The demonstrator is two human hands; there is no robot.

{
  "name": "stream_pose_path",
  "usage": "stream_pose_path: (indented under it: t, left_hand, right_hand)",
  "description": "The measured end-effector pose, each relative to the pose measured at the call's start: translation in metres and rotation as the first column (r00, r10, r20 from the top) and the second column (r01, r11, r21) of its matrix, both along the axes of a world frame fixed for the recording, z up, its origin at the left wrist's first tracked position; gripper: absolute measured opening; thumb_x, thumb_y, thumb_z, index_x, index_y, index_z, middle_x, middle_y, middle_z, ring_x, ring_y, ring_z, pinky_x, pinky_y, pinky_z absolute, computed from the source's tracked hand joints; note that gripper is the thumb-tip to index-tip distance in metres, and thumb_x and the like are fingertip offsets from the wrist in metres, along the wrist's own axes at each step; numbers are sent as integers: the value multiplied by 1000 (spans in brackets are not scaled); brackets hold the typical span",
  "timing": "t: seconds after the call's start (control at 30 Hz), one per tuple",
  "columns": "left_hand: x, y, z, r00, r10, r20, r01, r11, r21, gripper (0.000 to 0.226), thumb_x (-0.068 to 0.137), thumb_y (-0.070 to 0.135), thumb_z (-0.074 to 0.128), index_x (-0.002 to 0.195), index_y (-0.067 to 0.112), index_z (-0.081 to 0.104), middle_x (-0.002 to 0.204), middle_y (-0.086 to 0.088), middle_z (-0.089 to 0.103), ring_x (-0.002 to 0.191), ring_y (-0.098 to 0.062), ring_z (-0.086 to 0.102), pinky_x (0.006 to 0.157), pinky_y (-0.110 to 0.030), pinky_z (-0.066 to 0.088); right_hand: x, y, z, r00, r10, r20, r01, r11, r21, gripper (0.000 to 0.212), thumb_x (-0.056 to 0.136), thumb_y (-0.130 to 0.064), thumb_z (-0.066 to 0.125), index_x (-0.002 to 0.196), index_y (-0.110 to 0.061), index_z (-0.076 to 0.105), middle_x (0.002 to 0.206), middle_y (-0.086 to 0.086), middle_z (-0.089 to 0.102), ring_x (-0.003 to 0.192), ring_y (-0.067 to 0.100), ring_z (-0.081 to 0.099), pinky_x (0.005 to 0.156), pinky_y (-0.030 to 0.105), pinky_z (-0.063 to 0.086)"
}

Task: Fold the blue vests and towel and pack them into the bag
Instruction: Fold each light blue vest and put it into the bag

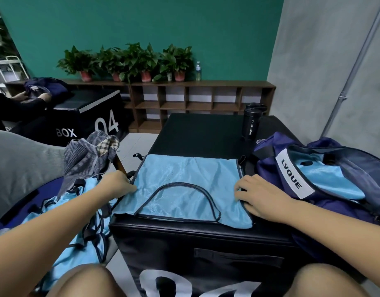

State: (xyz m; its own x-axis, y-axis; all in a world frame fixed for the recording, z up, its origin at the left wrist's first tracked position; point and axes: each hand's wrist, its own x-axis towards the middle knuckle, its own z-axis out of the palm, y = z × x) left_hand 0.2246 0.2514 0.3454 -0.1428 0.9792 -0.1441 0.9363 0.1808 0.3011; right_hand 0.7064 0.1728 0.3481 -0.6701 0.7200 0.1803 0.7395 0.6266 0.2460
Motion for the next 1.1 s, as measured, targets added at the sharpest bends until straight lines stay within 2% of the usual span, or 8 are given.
stream_pose_path:
  t: [0.1,0.2,0.3,0.57,0.7,0.87,0.97,1.1]
  left_hand:
    - [-6,15,8,997,21,-69,-21,1000,-7,48,87,36,76,58,14,44,59,-3,43,58,-22,42,52,-29,28]
    - [-11,32,13,996,53,-67,-53,999,-2,47,84,36,78,57,13,46,56,-2,46,54,-21,45,50,-27,32]
    - [-6,50,15,990,34,-134,-32,999,22,43,84,41,77,63,7,58,60,-4,57,57,-23,52,52,-30,40]
    - [43,93,34,961,-55,-271,104,980,169,44,93,37,70,66,8,51,64,-7,53,57,-26,50,51,-29,38]
    - [76,111,39,936,-103,-336,184,958,220,38,94,37,69,71,11,52,73,-6,57,69,-29,56,59,-34,44]
    - [116,130,38,887,-167,-431,282,934,218,31,89,30,69,69,14,51,71,-4,54,69,-28,59,57,-35,43]
    - [134,141,34,872,-196,-449,318,924,213,30,87,30,70,70,16,50,75,-4,53,74,-29,57,63,-35,41]
    - [149,155,27,860,-201,-468,342,909,238,29,89,33,71,76,13,54,81,-5,50,82,-30,54,70,-38,41]
  right_hand:
    - [-24,-29,-2,997,74,-14,-75,996,-56,15,95,-38,50,103,-30,59,107,-6,55,103,21,51,91,36,41]
    - [-49,-55,-7,992,122,-35,-124,989,-78,11,94,-36,53,99,-26,53,97,-4,51,95,24,50,88,38,41]
    - [-69,-74,-12,988,141,-55,-145,987,-75,10,91,-33,55,94,-24,50,90,-4,49,86,22,48,84,34,40]
    - [-109,-89,-17,978,130,-161,-134,991,-16,13,88,-30,56,87,-24,45,78,-6,45,70,20,43,70,34,44]
    - [-134,-93,-25,971,151,-186,-155,988,-9,14,83,-31,57,87,-23,46,76,-4,49,67,22,48,68,35,44]
    - [-150,-95,-33,971,152,-183,-155,988,-2,15,80,-32,62,85,-23,50,74,-4,49,64,21,48,66,33,42]
    - [-149,-94,-34,973,141,-182,-147,989,-23,17,83,-37,64,85,-24,52,76,-5,50,66,20,50,68,33,45]
    - [-125,-86,-20,962,58,-266,-107,979,-171,27,95,-53,55,99,-27,58,94,-6,52,89,20,51,83,35,44]
